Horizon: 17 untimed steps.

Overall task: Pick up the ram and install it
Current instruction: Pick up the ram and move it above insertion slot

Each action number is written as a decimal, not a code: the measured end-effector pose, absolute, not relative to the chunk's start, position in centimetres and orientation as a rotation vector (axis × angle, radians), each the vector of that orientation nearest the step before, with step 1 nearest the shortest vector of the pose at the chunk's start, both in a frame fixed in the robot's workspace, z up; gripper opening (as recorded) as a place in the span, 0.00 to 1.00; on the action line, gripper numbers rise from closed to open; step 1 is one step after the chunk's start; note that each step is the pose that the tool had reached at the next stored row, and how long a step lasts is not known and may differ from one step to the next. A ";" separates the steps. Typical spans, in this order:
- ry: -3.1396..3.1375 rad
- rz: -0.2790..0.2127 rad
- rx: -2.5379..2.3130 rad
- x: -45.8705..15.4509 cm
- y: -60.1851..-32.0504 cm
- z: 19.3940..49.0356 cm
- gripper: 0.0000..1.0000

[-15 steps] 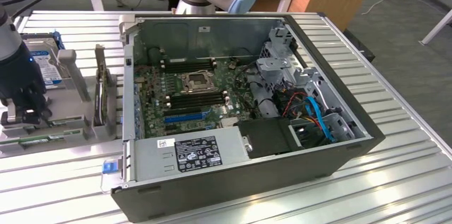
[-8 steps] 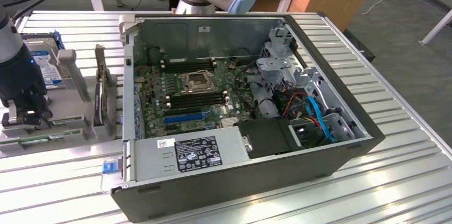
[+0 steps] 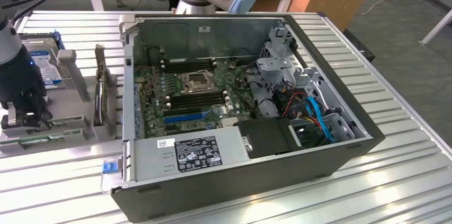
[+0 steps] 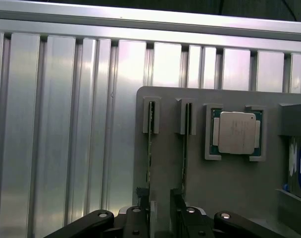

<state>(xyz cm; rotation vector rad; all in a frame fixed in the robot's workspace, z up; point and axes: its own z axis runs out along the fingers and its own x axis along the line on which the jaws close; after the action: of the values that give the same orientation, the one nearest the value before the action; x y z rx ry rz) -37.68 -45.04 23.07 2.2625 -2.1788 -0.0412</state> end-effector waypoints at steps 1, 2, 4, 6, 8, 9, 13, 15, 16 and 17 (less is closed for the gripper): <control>-2.179 -0.041 2.262 -37.7 -45.1 23.1 0.31; -2.179 -0.041 2.262 -37.7 -45.2 23.1 0.31; -2.179 -0.041 2.263 -37.7 -45.4 23.1 0.31; -2.179 -0.041 2.262 -37.7 -45.5 23.1 0.31; -2.179 -0.041 2.262 -37.7 -45.5 23.1 0.31; -2.179 -0.041 2.262 -37.7 -45.5 23.1 0.31; -2.179 -0.042 2.263 -37.7 -45.5 22.8 0.31; -2.179 -0.042 2.263 -37.7 -45.5 22.6 0.31; -2.179 -0.042 2.263 -37.7 -45.5 22.6 0.31; -2.179 -0.042 2.263 -37.7 -45.5 22.4 0.31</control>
<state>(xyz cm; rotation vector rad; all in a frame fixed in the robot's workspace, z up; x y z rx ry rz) -37.68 -45.49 22.45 2.2626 -2.1789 -0.0416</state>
